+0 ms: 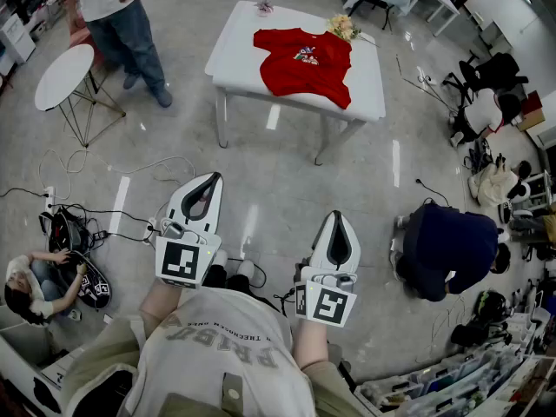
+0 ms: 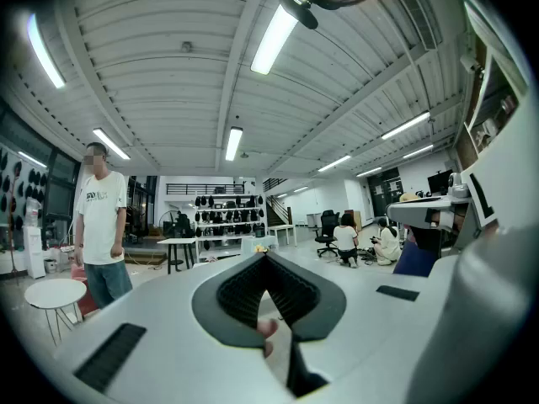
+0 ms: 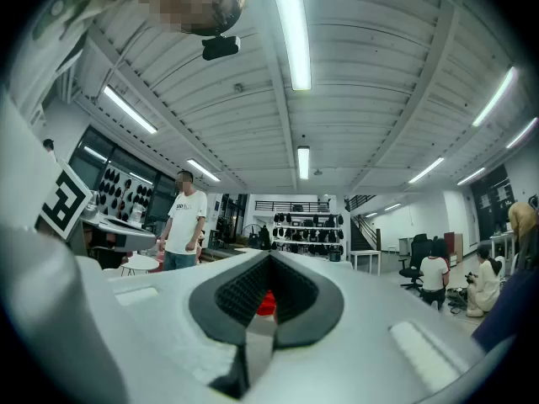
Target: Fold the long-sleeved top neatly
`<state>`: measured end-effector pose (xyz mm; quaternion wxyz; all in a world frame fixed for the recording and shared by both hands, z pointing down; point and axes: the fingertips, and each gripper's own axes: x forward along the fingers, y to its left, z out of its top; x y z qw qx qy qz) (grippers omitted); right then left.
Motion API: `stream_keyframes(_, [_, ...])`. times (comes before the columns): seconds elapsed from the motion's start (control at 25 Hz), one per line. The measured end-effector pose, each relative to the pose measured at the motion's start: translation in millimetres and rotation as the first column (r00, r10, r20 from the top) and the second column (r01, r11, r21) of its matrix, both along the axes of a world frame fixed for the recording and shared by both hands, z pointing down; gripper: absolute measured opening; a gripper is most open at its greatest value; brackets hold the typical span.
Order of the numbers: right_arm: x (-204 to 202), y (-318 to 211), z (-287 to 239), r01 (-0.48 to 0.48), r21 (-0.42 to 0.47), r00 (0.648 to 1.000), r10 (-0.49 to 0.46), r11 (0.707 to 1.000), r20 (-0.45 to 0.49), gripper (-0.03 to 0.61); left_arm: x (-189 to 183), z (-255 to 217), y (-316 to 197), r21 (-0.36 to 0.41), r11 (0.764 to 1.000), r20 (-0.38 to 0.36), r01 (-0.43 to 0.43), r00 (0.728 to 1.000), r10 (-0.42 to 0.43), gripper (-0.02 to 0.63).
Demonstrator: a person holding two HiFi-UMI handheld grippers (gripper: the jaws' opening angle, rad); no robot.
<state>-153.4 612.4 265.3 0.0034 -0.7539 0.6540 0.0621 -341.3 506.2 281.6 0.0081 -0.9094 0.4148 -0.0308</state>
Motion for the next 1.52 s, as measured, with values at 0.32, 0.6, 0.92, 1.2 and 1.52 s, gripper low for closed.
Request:
stream_keyframes(0.32, [-3.0, -1.0, -3.2, 0.007, 0.000, 1.000, -0.007, 1.000, -0.013, 0.000, 1.5, -1.5, -0.5, -0.005, 1.000, -0.005, 0.002, 1.000, -0.002, 0.011])
stream_keyframes(0.6, [7.0, -0.1, -1.8, 0.029, -0.011, 0.999, -0.029, 1.000, -0.022, 0.000, 19.5, 2.0, 2.0, -0.019, 1.000, -0.003, 0.005, 1.000, -0.005, 0.011])
stream_keyframes(0.92, [37.5, 0.0, 0.0, 0.050, -0.008, 0.999, -0.050, 0.999, -0.003, 0.000, 44.2, 6.2, 7.2, -0.023, 0.999, 0.027, 0.026, 0.999, -0.025, 0.011])
stream_keyframes(1.2, [55.7, -15.4, 12.9, 0.193, 0.030, 0.959, -0.195, 0.981, 0.207, 0.203, 58.2, 12.9, -6.2, -0.079, 0.997, 0.022, 0.005, 1.000, -0.004, 0.033])
stream_keyframes(1.52, [69.4, -54.6, 27.2, 0.211, -0.010, 0.956, -0.204, 0.977, 0.212, 0.368, 74.1, 39.0, -40.5, -0.171, 0.981, -0.002, -0.097, 0.995, 0.098, 0.379])
